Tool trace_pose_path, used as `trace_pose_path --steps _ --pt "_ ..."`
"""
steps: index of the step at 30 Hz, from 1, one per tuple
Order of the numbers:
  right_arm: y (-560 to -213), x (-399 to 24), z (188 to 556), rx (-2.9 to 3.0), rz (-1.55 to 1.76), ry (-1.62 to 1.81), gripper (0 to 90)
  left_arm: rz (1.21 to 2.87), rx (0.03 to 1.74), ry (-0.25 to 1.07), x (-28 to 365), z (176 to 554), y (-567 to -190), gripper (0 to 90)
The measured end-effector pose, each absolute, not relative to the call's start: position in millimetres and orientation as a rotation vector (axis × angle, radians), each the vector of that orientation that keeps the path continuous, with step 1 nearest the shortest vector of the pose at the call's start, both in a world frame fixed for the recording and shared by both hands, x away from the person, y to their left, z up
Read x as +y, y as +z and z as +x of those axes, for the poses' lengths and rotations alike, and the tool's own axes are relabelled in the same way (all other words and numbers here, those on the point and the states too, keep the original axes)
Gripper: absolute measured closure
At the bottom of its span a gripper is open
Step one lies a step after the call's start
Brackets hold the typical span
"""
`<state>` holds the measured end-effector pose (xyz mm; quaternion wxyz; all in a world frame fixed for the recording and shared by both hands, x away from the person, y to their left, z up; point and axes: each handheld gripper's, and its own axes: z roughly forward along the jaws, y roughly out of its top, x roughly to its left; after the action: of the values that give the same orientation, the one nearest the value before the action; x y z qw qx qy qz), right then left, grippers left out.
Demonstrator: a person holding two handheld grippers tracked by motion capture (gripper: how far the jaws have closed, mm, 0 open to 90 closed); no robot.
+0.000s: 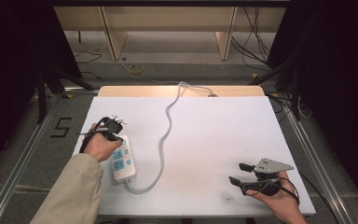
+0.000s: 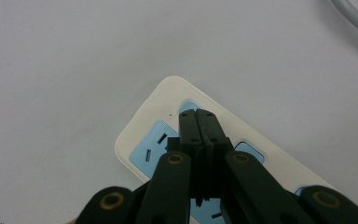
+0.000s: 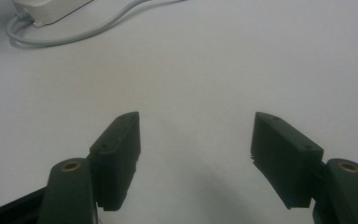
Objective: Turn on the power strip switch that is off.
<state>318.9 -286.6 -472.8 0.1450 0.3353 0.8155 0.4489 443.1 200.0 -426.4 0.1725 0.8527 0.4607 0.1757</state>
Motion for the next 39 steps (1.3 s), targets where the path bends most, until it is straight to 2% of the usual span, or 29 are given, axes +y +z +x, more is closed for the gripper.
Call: trace_pose_path --steps 39 --pt "-473 -286 319 2.352 0.963 1.297 33.9 2.469 1.338 0.458 192 463 -432 89.9"
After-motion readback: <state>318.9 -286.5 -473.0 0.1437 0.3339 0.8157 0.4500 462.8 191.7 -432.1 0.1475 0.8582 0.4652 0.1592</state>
